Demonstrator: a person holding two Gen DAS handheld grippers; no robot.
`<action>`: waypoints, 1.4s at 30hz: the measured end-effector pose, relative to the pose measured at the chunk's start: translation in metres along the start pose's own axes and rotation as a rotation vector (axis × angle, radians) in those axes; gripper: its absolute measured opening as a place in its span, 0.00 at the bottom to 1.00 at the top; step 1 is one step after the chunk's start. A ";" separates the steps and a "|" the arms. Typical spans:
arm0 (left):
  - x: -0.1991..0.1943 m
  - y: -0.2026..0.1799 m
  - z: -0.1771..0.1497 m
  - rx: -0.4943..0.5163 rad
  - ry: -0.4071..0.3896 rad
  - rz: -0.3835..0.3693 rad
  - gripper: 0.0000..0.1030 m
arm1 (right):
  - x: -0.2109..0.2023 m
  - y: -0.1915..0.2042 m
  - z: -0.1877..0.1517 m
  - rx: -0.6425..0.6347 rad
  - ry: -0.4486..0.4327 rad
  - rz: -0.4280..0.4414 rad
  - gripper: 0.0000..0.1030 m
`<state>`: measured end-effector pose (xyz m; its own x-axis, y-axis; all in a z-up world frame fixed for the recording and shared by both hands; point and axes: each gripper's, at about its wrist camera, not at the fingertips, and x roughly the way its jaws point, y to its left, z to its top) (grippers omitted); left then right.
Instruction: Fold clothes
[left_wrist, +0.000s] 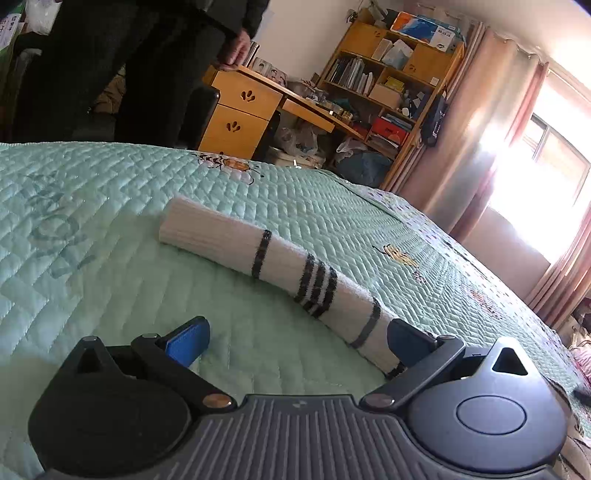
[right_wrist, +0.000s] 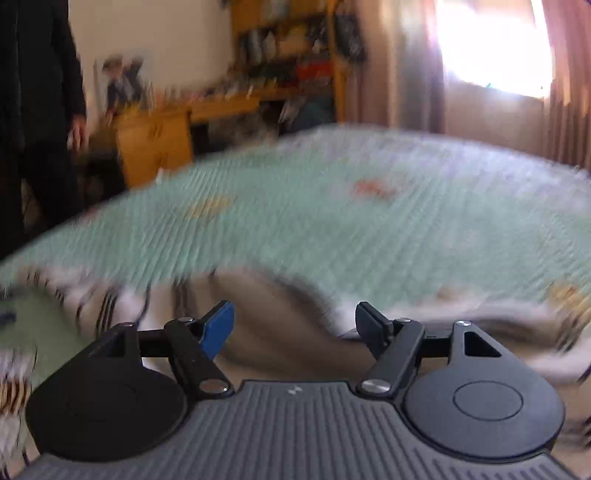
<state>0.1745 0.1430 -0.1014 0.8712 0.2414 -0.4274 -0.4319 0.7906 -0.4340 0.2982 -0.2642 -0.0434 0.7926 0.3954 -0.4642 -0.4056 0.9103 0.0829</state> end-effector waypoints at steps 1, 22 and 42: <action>0.000 0.000 0.000 -0.001 0.001 -0.001 0.99 | 0.000 -0.014 0.012 -0.019 -0.004 -0.033 0.72; 0.005 -0.003 -0.004 -0.008 -0.011 0.014 0.99 | 0.123 -0.150 0.029 -0.143 0.508 0.124 0.66; 0.000 -0.001 -0.005 -0.016 -0.014 0.009 0.99 | 0.078 -0.070 0.030 -0.736 0.141 -0.658 0.24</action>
<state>0.1739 0.1400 -0.1050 0.8706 0.2561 -0.4202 -0.4430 0.7796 -0.4426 0.4018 -0.2931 -0.0590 0.9191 -0.2222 -0.3254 -0.1240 0.6209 -0.7740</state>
